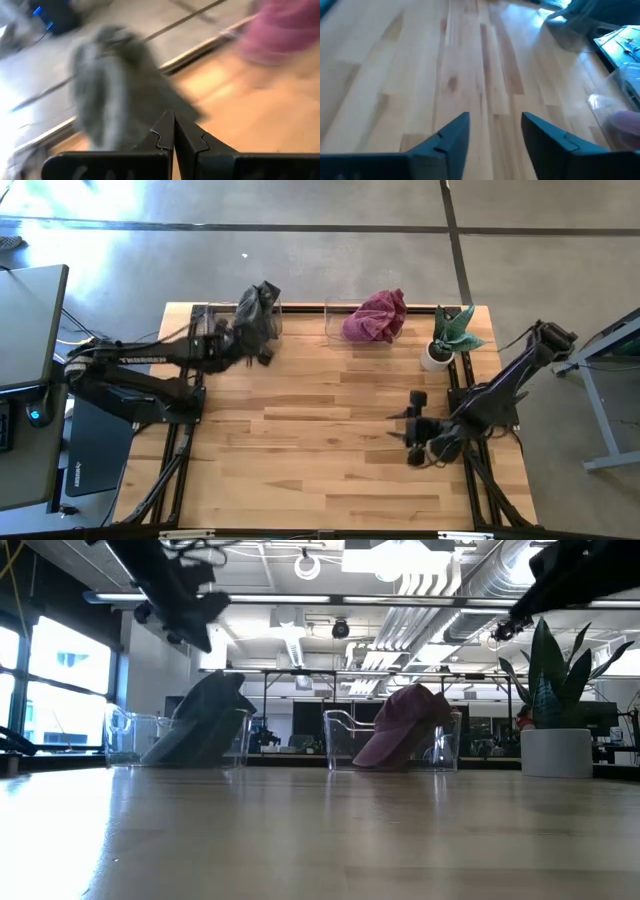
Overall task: Pick & Place hat
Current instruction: Return to Home Position
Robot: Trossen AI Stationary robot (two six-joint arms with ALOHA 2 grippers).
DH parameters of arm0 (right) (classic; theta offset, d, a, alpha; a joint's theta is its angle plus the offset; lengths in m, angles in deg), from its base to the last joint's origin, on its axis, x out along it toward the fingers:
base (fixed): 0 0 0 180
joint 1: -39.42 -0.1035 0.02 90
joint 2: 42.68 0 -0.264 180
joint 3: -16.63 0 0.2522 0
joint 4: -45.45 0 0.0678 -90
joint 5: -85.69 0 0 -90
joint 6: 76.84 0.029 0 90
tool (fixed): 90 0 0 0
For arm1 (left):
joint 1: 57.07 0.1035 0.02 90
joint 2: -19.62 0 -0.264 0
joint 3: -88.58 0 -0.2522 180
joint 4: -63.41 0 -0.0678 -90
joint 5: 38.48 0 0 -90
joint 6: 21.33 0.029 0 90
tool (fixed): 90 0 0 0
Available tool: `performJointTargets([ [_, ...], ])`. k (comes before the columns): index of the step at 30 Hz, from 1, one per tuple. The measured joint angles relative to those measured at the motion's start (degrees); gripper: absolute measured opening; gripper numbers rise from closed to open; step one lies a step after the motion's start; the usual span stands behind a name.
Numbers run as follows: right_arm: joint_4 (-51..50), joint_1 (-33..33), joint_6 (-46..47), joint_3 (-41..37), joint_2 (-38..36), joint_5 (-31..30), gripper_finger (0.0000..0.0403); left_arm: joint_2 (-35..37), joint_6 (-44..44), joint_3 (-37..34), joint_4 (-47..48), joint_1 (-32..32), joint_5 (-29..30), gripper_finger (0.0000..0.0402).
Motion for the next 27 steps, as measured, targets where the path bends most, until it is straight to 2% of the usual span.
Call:
performJointTargets([
  [2,-1.2,1.6,-1.7,0.0,-5.2,3.7,0.0146,-0.2,-1.4,0.0,-0.6,-6.7,3.1,0.0000],
  [5,0.9,7.1,-7.2,0.0,-11.7,19.1,0.0098,-2.0,-2.3,0.0,-4.2,-14.8,9.9,0.0000],
  [8,5.4,14.4,-13.0,0.0,-15.6,31.2,0.0048,-4.5,-2.2,-0.2,-7.4,-19.5,16.5,0.0000],
  [10,6.4,19.9,-16.2,0.1,-17.3,36.3,0.0017,-5.2,0.1,-0.1,-9.2,-20.4,19.1,0.0000],
  [13,6.7,27.2,-20.6,-0.9,-19.3,43.1,0.0009,-5.2,2.4,0.0,-9.0,-19.5,14.8,0.0000],
  [18,26.8,37.1,-20.7,-14.2,-25.6,58.6,0.0010,-4.6,1.4,-5.2,-9.0,-17.3,13.9,0.0000],
  [21,36.8,43.5,-18.2,-21.5,-28.9,62.5,0.0003,-3.5,0.6,-10.7,-14.3,-15.6,12.4,0.0000],
  [27,42.8,57.7,-15.2,-29.3,-31.7,69.8,0.0002,-3.4,2.2,-19.1,-27.3,-11.9,0.0,0.0000],
])
